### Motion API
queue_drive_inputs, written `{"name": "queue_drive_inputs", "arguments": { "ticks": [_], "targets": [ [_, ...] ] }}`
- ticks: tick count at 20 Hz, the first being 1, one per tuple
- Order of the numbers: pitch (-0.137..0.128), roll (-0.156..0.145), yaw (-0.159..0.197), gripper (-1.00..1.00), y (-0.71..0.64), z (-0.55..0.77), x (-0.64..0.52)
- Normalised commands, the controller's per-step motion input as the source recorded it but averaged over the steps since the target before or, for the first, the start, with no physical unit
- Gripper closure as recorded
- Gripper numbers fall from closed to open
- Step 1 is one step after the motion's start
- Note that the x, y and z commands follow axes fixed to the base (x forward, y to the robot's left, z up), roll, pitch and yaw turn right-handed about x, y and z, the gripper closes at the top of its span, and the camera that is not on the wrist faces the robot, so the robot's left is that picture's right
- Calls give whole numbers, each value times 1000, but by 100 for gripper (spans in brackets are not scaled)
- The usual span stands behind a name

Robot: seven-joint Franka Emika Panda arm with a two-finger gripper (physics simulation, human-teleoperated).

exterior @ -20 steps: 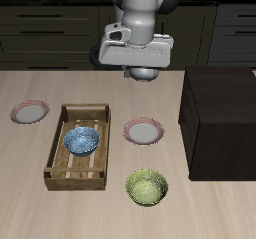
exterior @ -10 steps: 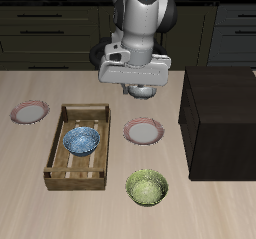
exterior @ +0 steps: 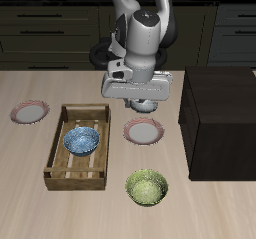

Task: Place the white bowl onto the plate that is in the table center

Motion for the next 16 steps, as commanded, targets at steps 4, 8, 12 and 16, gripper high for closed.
{"name": "queue_drive_inputs", "arguments": {
  "ticks": [4, 8, 12, 16],
  "targets": [
    [50, -3, 10, 100, 26, -373, 69],
    [24, -12, 12, 100, 33, -288, 41],
    [48, 5, 17, 100, 76, -386, 13],
    [52, 4, -8, 100, 26, -399, -24]
  ]
}}
